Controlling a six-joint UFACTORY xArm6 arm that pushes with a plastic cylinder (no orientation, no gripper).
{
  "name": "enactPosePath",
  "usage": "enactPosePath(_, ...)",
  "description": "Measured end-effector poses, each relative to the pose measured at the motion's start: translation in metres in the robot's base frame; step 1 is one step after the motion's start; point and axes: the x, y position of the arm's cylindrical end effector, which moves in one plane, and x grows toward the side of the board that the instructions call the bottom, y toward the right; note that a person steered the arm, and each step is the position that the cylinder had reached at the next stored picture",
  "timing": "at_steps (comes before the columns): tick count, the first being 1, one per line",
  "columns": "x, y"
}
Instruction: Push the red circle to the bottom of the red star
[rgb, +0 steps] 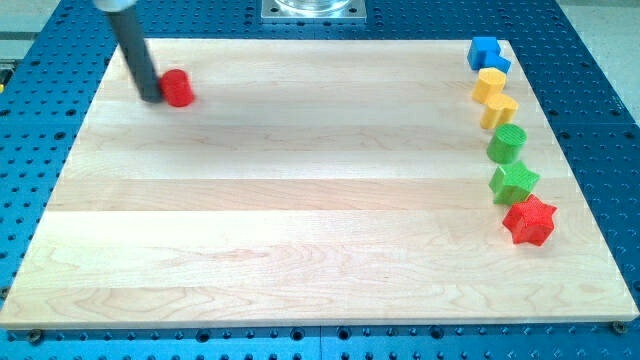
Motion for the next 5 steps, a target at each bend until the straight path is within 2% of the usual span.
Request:
enactPosePath(1, 0.035, 0.056)
enactPosePath(2, -0.019, -0.03)
enactPosePath(3, -0.024, 0.009)
enactPosePath(4, 0.008, 0.105)
enactPosePath(5, -0.034, 0.097)
